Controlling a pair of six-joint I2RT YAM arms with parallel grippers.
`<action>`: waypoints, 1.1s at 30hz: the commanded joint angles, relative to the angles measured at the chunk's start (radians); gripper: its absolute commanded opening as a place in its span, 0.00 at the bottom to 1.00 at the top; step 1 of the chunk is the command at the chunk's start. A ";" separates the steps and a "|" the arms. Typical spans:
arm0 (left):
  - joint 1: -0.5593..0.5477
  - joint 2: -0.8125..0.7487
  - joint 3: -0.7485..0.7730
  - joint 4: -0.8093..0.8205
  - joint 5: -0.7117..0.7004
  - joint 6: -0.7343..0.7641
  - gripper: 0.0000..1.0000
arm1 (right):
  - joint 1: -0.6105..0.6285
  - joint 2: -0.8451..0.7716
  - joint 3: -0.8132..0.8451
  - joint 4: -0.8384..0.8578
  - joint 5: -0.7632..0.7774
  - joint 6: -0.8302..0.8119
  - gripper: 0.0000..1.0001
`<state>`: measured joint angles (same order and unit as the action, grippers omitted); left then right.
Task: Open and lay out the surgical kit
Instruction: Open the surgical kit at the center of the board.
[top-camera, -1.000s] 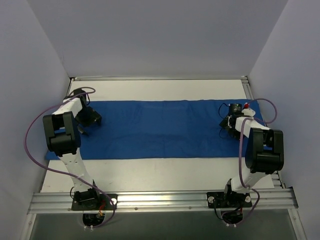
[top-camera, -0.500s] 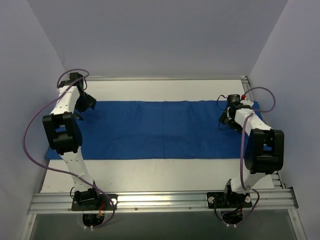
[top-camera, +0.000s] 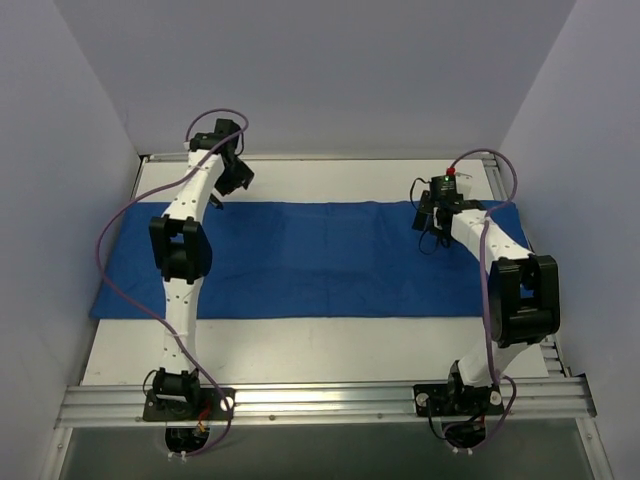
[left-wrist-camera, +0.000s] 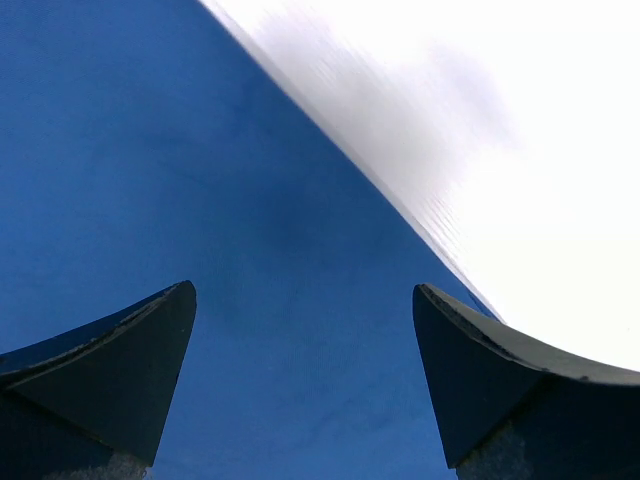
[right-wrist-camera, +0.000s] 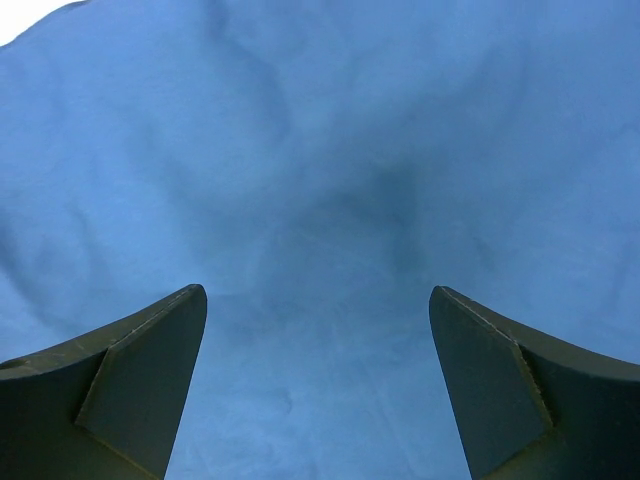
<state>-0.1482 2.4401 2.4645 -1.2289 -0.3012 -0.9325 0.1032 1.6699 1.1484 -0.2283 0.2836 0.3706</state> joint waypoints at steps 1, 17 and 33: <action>-0.050 0.025 0.097 -0.044 -0.035 -0.012 1.00 | 0.038 0.011 0.039 0.036 -0.027 -0.062 0.89; -0.183 0.135 0.077 0.199 -0.068 0.172 0.86 | 0.128 0.022 -0.010 0.080 -0.122 -0.088 0.88; -0.228 0.166 0.068 0.250 -0.122 0.271 0.86 | 0.167 -0.007 -0.056 0.075 -0.135 -0.079 0.88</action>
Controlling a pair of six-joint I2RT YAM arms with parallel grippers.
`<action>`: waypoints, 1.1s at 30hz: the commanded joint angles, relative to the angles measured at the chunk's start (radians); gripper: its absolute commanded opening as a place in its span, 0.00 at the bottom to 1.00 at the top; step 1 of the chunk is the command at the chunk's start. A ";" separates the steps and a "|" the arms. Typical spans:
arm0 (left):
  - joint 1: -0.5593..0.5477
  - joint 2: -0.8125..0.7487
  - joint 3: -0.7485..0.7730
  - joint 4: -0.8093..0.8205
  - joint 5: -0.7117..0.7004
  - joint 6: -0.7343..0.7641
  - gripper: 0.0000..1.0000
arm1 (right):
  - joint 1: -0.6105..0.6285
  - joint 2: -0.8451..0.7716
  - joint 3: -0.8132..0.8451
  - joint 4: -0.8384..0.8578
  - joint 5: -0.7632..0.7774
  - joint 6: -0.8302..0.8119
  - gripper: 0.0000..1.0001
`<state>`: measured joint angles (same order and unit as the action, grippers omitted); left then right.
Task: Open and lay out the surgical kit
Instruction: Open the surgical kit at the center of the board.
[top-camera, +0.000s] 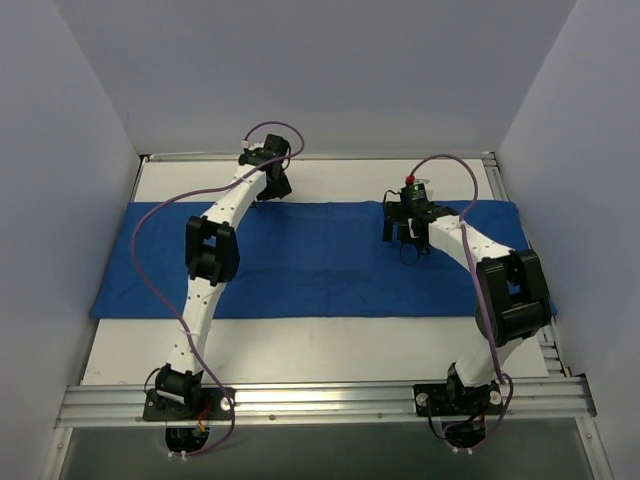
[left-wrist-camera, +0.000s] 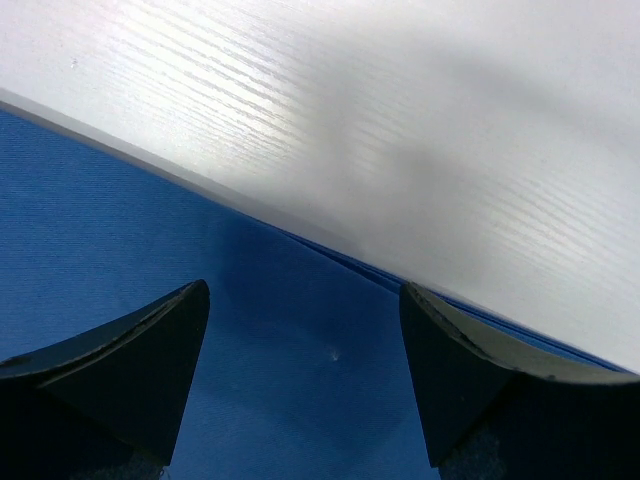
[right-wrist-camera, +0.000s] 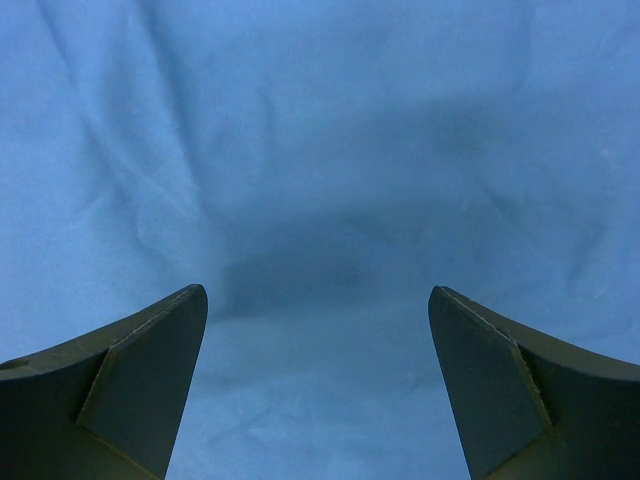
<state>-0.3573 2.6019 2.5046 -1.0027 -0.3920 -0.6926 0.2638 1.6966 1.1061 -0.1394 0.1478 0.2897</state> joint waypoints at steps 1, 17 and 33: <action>-0.022 0.006 0.023 0.021 -0.034 0.036 0.86 | 0.006 -0.035 -0.014 -0.014 0.002 0.003 0.88; -0.023 0.040 0.028 -0.013 -0.050 0.070 0.76 | 0.023 -0.064 -0.043 -0.019 0.015 0.011 0.88; -0.032 -0.006 0.013 0.004 -0.047 0.096 0.42 | 0.029 -0.071 -0.040 -0.023 0.026 0.008 0.88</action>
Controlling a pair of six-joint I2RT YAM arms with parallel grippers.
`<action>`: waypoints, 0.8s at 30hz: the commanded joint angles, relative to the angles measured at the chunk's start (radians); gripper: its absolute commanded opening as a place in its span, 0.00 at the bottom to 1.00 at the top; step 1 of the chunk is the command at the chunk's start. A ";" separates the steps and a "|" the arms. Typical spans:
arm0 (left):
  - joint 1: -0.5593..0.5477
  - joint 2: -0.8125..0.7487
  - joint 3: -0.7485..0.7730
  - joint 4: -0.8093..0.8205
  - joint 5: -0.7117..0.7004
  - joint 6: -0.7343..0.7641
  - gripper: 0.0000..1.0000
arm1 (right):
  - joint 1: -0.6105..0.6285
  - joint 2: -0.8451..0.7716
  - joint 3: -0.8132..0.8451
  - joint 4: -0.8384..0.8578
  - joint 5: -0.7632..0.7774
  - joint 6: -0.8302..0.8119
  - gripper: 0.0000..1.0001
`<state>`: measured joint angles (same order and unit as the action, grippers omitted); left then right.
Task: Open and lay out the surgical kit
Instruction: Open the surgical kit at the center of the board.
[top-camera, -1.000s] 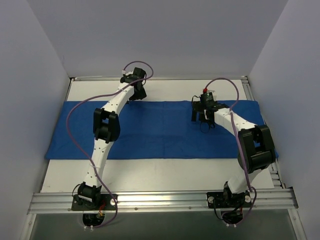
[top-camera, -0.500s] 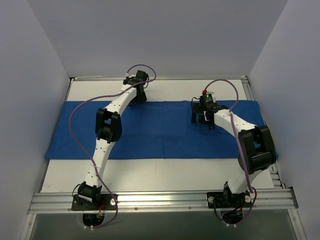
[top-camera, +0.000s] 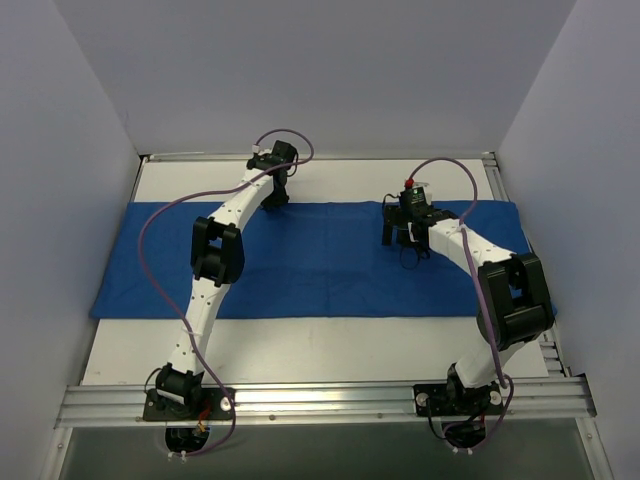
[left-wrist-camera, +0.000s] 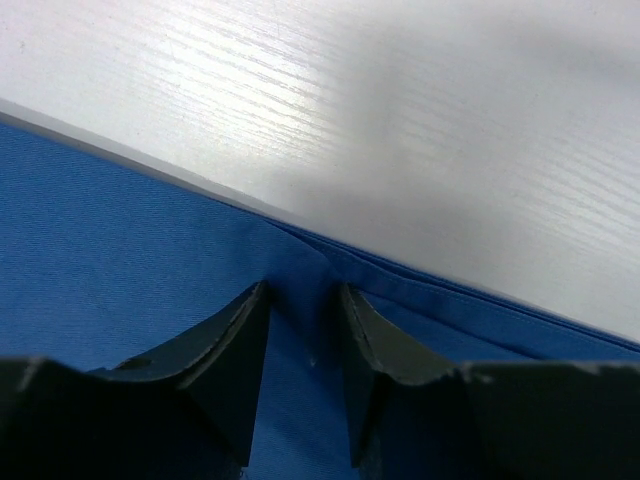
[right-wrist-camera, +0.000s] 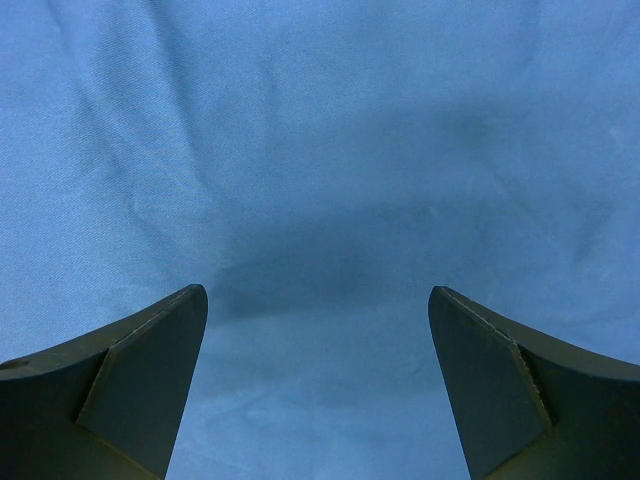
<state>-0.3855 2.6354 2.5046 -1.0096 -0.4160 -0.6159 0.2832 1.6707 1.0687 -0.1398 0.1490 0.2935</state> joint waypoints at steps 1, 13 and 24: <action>-0.004 -0.043 0.011 0.008 -0.023 0.018 0.42 | 0.010 -0.043 -0.003 -0.024 0.026 0.004 0.88; -0.006 -0.077 -0.013 0.006 -0.018 0.025 0.21 | 0.014 -0.043 0.007 -0.027 0.030 0.007 0.88; -0.009 -0.118 -0.009 0.008 -0.010 0.038 0.06 | 0.016 -0.042 0.039 -0.035 0.070 0.024 0.88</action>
<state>-0.3912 2.6183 2.4966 -1.0088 -0.4160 -0.5900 0.2901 1.6707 1.0695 -0.1432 0.1692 0.2981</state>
